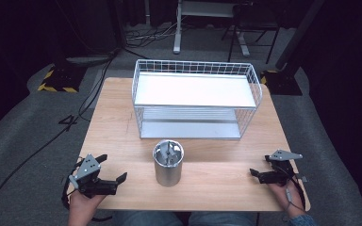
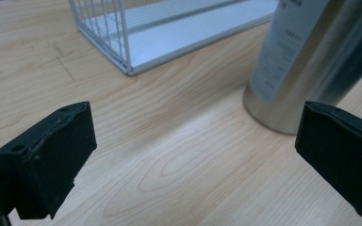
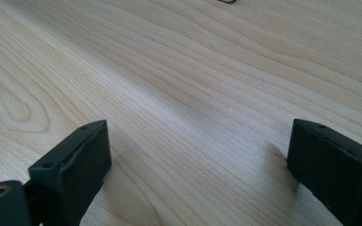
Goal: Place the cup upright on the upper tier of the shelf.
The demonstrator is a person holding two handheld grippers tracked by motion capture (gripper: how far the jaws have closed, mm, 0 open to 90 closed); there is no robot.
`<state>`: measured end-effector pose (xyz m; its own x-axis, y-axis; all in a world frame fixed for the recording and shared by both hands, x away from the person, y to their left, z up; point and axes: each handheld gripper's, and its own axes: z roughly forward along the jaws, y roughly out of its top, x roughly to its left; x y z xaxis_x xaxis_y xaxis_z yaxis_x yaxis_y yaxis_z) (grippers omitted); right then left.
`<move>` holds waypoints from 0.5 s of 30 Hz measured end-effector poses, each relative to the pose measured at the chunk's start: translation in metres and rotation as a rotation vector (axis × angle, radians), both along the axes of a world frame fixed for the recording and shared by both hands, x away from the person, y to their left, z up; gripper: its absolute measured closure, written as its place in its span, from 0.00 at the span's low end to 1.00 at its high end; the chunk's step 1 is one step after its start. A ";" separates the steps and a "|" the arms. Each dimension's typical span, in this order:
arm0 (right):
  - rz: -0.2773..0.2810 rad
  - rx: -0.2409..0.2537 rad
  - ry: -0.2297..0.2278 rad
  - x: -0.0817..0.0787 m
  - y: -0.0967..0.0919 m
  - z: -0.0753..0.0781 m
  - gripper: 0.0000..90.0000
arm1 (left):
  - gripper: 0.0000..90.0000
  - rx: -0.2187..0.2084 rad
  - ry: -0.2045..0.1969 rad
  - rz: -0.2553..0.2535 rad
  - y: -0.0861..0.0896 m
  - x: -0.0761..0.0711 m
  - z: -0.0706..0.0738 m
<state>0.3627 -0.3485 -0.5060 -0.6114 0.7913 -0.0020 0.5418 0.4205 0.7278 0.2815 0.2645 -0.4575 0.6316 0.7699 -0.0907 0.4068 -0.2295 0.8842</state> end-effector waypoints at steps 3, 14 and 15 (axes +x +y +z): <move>0.000 0.001 0.000 0.000 0.000 0.000 0.08 | 0.00 -0.024 -0.012 -0.007 0.000 -0.002 0.003; 0.000 0.000 -0.001 0.000 0.000 0.000 0.09 | 0.00 -0.139 -0.079 -0.030 -0.001 -0.012 0.013; 0.000 0.002 0.000 0.000 0.000 0.000 0.09 | 0.00 -0.143 -0.086 -0.033 -0.002 -0.012 0.014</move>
<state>0.3626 -0.3485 -0.5059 -0.6113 0.7914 -0.0010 0.5416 0.4192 0.7287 0.2691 0.2626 -0.4434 0.6666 0.7316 -0.1425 0.3228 -0.1110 0.9399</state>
